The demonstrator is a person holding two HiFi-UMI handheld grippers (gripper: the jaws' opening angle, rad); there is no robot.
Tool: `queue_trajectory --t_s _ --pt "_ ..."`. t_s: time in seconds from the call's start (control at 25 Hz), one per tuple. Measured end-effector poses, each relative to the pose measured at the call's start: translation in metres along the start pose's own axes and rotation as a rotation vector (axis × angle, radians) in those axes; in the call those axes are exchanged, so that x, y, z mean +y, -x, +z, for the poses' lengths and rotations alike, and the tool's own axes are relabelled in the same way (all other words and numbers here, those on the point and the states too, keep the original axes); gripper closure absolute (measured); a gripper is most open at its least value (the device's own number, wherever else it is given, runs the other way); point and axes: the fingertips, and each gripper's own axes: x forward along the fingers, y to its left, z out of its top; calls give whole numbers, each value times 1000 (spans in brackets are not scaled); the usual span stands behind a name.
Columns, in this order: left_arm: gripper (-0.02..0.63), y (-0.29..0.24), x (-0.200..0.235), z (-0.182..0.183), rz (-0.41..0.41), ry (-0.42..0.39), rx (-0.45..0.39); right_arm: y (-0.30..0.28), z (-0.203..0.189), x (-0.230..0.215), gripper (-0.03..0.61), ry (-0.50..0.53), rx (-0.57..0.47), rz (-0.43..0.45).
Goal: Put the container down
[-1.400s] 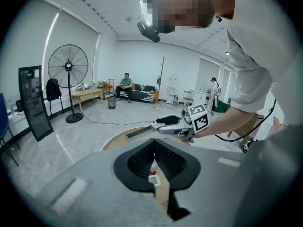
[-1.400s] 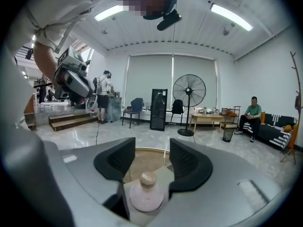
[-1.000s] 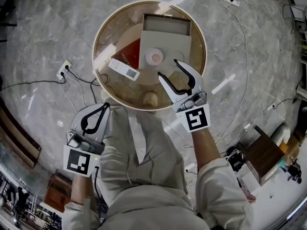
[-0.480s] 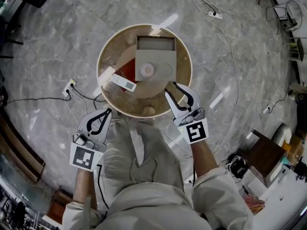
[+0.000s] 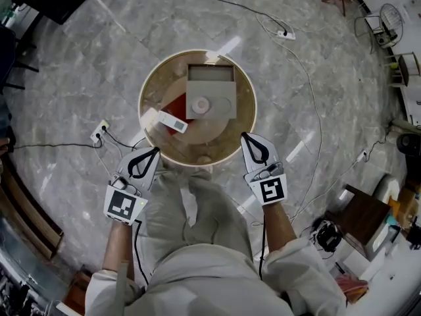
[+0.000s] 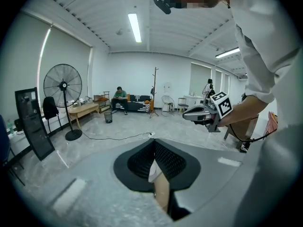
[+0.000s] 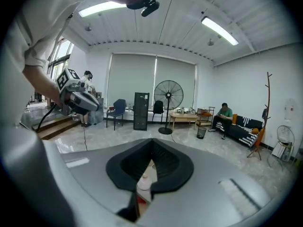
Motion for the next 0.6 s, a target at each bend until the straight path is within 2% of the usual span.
queue_trajectory --t_s 0.16,0.36,0.6 --pt "606 7 -5 3 0 2 13 15 8 -4 574 -6 20 -18" --pt "606 11 -4 19 -2 -26 -17 27 11 -5 574 12 80 -26" --pt "606 29 -4 25 13 -58 -43 28 31 11 574 60 5 -14"
